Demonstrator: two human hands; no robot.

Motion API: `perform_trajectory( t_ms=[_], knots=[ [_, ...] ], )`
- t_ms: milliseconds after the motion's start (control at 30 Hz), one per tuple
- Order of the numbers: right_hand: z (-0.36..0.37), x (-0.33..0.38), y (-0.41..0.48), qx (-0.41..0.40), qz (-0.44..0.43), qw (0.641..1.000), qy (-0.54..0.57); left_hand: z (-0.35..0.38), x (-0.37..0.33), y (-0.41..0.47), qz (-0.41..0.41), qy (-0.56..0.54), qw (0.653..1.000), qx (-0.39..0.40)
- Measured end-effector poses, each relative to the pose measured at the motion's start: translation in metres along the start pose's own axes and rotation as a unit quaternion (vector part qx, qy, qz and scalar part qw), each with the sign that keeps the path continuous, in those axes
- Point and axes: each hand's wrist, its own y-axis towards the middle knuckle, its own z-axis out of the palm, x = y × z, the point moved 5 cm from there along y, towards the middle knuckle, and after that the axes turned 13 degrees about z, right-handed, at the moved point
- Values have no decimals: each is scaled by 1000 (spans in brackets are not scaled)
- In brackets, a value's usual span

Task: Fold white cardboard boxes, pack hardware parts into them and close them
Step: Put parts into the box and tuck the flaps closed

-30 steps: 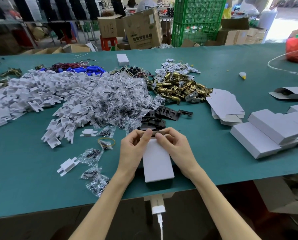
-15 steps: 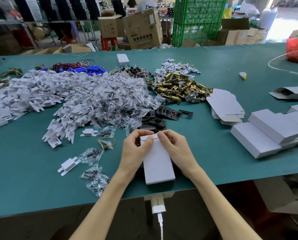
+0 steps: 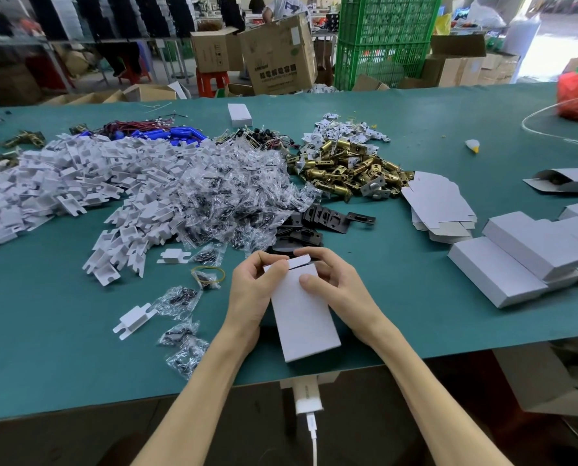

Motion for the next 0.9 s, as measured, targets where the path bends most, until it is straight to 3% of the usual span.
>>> perform_trajectory(
  t_ms=[900],
  knots=[
    [-3,1,-2,-3,18,1000,25,3,-4,-2,26,22,999,8]
  ],
)
